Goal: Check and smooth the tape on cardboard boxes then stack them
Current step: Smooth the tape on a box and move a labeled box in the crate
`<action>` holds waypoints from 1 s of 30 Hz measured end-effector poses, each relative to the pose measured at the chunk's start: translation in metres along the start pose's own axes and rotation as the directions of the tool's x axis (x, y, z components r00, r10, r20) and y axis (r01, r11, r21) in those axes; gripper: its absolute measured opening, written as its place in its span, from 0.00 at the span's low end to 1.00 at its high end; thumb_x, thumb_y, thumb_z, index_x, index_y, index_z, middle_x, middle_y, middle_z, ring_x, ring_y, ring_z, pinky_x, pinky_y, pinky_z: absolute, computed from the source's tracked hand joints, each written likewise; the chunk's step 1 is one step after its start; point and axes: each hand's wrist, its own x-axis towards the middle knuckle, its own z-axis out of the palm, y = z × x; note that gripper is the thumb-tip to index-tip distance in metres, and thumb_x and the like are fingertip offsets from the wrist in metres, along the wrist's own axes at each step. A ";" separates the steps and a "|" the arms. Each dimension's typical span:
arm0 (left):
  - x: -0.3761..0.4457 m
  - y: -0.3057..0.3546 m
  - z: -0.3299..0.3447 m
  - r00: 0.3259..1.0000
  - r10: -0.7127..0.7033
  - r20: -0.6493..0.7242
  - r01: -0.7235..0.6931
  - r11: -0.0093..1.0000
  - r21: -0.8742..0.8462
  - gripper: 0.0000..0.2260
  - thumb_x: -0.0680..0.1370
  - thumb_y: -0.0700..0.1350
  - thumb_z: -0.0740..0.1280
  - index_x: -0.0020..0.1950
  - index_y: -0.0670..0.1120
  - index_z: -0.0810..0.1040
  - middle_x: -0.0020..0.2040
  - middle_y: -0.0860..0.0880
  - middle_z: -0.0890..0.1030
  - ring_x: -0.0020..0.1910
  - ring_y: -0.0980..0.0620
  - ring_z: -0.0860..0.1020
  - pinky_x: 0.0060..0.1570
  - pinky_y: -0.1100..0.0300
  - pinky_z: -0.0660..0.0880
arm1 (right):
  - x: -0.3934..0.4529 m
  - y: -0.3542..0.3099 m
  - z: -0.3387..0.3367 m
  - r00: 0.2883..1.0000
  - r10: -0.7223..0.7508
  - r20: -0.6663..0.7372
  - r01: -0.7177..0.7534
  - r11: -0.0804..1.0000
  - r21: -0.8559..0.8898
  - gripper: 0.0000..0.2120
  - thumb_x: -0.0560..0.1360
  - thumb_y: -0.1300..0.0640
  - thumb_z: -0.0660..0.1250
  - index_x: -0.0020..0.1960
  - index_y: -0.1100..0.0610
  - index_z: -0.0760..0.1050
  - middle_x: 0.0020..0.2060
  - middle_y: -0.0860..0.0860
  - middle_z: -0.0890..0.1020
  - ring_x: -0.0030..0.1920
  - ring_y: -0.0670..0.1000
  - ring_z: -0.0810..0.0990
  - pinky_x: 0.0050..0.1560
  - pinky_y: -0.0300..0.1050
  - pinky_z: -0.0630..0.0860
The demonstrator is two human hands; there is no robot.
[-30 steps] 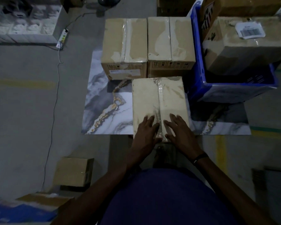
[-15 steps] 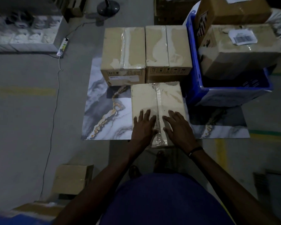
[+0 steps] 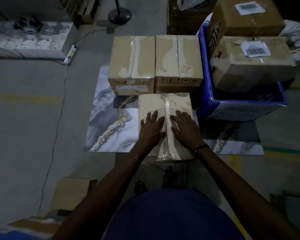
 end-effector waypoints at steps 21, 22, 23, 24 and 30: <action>-0.125 -0.035 0.051 0.975 0.173 -0.141 -0.178 0.984 -0.018 0.31 0.78 0.54 0.71 0.79 0.50 0.66 0.82 0.45 0.60 0.81 0.41 0.58 0.71 0.40 0.67 | -0.110 0.015 0.019 0.988 0.134 -0.080 -0.115 0.971 0.208 0.22 0.79 0.50 0.69 0.72 0.55 0.75 0.76 0.59 0.69 0.73 0.60 0.69 0.72 0.62 0.68; -0.128 -0.038 0.052 0.970 0.194 -0.150 -0.201 0.979 -0.035 0.31 0.78 0.49 0.73 0.79 0.49 0.67 0.81 0.43 0.61 0.80 0.40 0.59 0.70 0.39 0.69 | -0.116 0.013 0.020 0.985 0.153 -0.084 -0.127 0.957 0.262 0.22 0.79 0.52 0.71 0.72 0.56 0.75 0.76 0.58 0.68 0.73 0.58 0.70 0.73 0.59 0.68; -0.129 -0.041 0.055 0.965 0.211 -0.159 -0.222 0.973 -0.057 0.30 0.77 0.44 0.73 0.78 0.48 0.67 0.81 0.42 0.62 0.80 0.39 0.60 0.69 0.39 0.71 | -0.120 0.011 0.022 0.982 0.174 -0.073 -0.143 0.937 0.318 0.23 0.79 0.54 0.72 0.72 0.56 0.75 0.77 0.57 0.67 0.74 0.56 0.69 0.73 0.55 0.68; -0.130 -0.042 0.057 0.960 0.218 -0.174 -0.234 0.969 -0.079 0.28 0.78 0.41 0.71 0.78 0.47 0.68 0.80 0.41 0.63 0.79 0.39 0.60 0.68 0.40 0.72 | -0.123 0.008 0.024 0.980 0.190 -0.064 -0.155 0.922 0.356 0.23 0.78 0.55 0.73 0.72 0.56 0.75 0.78 0.56 0.66 0.74 0.54 0.69 0.72 0.52 0.69; -0.136 -0.043 0.047 0.915 0.234 -0.330 -0.298 0.941 -0.161 0.17 0.83 0.46 0.60 0.69 0.41 0.78 0.71 0.39 0.74 0.70 0.45 0.72 0.62 0.53 0.75 | -0.133 0.001 0.022 0.968 0.202 -0.150 -0.129 0.910 0.394 0.28 0.69 0.60 0.81 0.67 0.59 0.79 0.73 0.58 0.72 0.71 0.55 0.73 0.70 0.51 0.72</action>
